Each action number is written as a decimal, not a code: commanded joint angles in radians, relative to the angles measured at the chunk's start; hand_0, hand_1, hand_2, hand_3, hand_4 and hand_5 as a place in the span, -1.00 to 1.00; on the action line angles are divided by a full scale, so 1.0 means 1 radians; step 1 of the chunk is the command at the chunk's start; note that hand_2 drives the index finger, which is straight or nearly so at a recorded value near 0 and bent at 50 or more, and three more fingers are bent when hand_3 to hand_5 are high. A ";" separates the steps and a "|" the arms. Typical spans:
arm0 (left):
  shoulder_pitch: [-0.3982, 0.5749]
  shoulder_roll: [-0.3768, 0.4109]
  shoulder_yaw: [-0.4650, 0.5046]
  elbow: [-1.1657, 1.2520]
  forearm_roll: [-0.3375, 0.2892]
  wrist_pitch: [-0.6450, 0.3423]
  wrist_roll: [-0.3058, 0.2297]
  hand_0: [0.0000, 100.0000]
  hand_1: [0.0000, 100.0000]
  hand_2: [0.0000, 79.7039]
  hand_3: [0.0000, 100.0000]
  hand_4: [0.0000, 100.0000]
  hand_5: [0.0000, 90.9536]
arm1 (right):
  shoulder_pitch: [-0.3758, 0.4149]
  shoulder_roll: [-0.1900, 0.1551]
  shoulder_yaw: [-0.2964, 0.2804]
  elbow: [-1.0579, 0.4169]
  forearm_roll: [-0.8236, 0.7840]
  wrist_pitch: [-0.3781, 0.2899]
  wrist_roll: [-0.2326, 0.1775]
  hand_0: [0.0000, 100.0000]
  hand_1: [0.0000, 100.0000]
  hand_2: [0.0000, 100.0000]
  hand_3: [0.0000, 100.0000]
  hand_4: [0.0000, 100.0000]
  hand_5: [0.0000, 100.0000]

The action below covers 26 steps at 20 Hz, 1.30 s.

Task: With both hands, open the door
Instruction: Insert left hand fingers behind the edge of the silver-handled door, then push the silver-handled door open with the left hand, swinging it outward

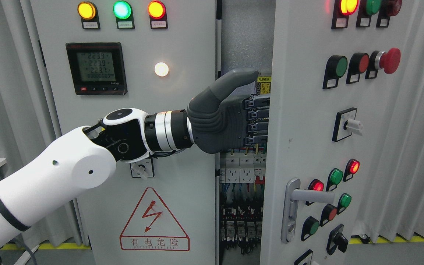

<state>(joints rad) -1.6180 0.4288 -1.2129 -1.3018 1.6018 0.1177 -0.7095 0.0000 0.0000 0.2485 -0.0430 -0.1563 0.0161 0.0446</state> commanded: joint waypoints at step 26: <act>-0.241 -0.386 -0.207 -0.037 0.150 -0.132 0.196 -0.42 -1.00 -0.93 -0.94 -0.93 -1.00 | 0.031 -0.009 0.000 0.000 0.001 -0.001 0.000 -0.56 -1.00 -1.00 -1.00 -1.00 -1.00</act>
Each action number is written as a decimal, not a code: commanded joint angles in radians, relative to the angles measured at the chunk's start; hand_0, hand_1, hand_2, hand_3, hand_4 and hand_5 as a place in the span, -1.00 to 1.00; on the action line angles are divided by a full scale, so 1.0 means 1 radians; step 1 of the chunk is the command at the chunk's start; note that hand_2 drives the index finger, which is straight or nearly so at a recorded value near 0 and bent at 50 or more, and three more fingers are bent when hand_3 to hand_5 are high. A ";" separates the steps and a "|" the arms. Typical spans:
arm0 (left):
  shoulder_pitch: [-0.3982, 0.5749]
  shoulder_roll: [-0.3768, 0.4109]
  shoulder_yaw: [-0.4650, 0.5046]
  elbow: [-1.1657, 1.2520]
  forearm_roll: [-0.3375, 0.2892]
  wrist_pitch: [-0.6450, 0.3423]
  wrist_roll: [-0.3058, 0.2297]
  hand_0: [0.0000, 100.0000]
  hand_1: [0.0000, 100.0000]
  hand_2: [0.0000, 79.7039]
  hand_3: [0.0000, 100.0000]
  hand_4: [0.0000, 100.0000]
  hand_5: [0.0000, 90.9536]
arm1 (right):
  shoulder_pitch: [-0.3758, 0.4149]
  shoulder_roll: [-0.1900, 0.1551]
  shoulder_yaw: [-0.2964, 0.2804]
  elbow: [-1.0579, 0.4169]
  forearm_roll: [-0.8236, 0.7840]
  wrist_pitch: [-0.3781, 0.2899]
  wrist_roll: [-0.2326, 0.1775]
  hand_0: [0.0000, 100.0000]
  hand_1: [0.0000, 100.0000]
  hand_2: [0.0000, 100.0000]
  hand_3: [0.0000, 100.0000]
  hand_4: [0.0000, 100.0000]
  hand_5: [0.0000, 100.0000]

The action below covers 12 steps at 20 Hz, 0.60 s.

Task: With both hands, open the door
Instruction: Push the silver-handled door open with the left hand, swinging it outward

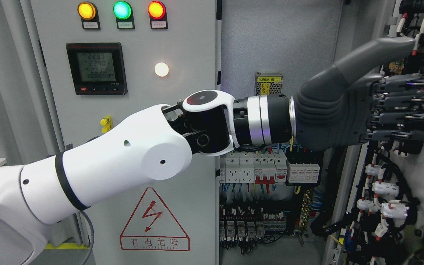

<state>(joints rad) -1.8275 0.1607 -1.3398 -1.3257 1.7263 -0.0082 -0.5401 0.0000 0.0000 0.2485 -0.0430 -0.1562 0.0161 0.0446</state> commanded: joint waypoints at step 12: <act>-0.038 -0.161 -0.099 -0.003 0.026 -0.006 0.085 -0.42 -1.00 -0.93 -0.94 -0.93 -1.00 | 0.029 -0.009 0.000 0.000 0.000 -0.001 0.000 -0.56 -1.00 -1.00 -1.00 -1.00 -1.00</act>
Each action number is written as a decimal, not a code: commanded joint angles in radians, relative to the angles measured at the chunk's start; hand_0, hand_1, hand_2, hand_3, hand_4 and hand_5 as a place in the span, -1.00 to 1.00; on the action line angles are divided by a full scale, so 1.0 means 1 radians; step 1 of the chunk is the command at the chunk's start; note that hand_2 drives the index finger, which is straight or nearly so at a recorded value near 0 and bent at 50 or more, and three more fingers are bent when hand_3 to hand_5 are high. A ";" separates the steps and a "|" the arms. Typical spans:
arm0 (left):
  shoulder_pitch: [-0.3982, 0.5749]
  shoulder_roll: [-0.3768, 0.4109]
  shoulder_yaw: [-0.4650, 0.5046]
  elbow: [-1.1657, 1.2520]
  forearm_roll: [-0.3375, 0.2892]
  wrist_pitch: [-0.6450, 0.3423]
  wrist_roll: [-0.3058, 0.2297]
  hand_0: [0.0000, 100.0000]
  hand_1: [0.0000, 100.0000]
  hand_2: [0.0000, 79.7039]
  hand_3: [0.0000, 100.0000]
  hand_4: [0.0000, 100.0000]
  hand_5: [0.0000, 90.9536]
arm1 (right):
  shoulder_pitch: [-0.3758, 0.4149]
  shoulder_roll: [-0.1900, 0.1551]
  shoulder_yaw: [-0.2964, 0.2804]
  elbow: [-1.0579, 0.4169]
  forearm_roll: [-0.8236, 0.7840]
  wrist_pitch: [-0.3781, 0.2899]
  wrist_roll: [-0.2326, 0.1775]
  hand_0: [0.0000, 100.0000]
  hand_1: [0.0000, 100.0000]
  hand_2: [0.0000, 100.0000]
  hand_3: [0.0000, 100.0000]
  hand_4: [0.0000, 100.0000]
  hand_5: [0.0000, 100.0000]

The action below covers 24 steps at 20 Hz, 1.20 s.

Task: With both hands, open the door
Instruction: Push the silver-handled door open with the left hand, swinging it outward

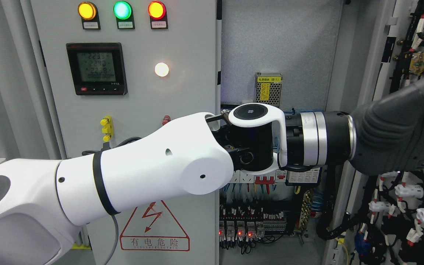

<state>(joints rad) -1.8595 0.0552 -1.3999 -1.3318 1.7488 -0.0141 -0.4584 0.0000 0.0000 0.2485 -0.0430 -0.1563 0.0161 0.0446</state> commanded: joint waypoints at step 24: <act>-0.004 -0.051 -0.037 0.037 -0.006 -0.030 0.006 -0.42 -1.00 -0.93 -0.94 -0.93 -1.00 | 0.029 -0.009 0.000 0.000 0.000 -0.001 0.000 -0.56 -1.00 -1.00 -1.00 -1.00 -1.00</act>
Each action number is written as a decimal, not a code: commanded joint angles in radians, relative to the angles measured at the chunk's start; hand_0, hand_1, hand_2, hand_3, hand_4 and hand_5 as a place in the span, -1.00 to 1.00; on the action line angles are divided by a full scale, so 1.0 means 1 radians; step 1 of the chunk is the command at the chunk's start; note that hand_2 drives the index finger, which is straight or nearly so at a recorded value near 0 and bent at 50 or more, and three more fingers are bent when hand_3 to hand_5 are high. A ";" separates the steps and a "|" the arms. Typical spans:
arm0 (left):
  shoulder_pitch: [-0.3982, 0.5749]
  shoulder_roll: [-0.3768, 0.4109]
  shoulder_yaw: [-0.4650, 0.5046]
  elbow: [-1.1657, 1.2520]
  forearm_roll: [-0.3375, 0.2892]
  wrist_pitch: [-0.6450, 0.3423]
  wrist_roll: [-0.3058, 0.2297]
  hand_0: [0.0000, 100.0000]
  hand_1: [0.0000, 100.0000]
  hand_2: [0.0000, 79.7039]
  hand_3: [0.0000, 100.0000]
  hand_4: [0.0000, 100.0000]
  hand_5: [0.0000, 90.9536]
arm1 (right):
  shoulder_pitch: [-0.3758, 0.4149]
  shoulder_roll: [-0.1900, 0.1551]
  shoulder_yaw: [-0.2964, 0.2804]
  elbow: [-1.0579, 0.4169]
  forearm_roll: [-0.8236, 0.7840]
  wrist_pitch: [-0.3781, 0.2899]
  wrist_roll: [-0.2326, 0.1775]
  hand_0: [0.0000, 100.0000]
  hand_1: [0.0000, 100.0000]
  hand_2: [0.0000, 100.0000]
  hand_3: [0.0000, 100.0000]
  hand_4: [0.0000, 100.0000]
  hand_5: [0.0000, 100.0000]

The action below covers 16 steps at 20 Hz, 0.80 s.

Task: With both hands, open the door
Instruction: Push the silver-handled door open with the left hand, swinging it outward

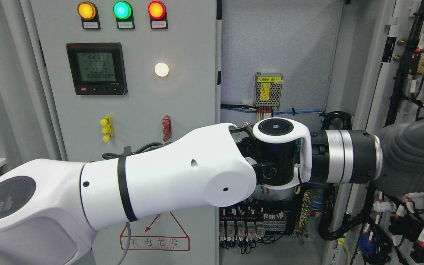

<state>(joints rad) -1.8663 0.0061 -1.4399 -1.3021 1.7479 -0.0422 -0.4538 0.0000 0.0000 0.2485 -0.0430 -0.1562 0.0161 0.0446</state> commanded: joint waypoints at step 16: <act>0.278 0.343 0.191 -0.106 -0.239 0.064 -0.005 -0.42 -1.00 -0.93 -0.94 -0.93 -1.00 | 0.031 -0.011 0.002 0.003 0.001 -0.001 0.000 -0.56 -1.00 -1.00 -1.00 -1.00 -1.00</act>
<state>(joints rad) -1.6864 0.1622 -1.3598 -1.3303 1.5648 0.0052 -0.4583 0.0000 0.0000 0.2490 -0.0412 -0.1554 0.0161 0.0446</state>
